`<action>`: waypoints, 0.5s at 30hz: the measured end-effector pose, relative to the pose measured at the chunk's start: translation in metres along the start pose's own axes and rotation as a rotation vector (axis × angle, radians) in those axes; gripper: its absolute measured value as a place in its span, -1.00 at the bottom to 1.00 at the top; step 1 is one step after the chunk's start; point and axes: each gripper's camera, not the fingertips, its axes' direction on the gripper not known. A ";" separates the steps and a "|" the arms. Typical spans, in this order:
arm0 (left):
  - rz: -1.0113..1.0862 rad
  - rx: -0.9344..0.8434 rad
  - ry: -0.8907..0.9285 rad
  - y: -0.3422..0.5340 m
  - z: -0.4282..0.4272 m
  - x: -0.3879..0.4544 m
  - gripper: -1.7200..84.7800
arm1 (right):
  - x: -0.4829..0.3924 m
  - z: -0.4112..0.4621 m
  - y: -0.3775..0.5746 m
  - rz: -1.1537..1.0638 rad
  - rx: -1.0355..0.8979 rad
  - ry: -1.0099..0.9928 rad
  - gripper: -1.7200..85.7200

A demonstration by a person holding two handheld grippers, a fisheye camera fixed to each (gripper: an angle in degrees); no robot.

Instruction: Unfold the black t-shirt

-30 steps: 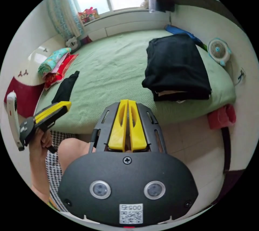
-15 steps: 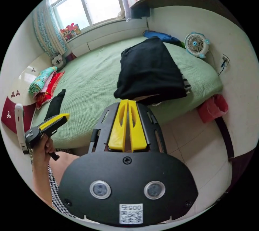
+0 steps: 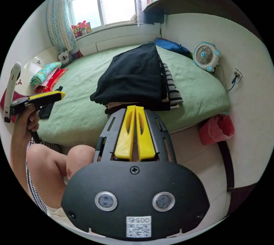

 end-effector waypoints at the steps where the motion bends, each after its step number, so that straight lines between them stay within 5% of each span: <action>1: 0.028 0.006 0.020 -0.007 0.000 0.008 -0.97 | 0.000 0.002 -0.001 -0.006 -0.013 -0.009 -0.99; 15: 0.036 0.095 0.009 -0.103 0.077 -0.004 -0.96 | -0.029 0.035 -0.046 0.208 0.030 -0.132 -0.97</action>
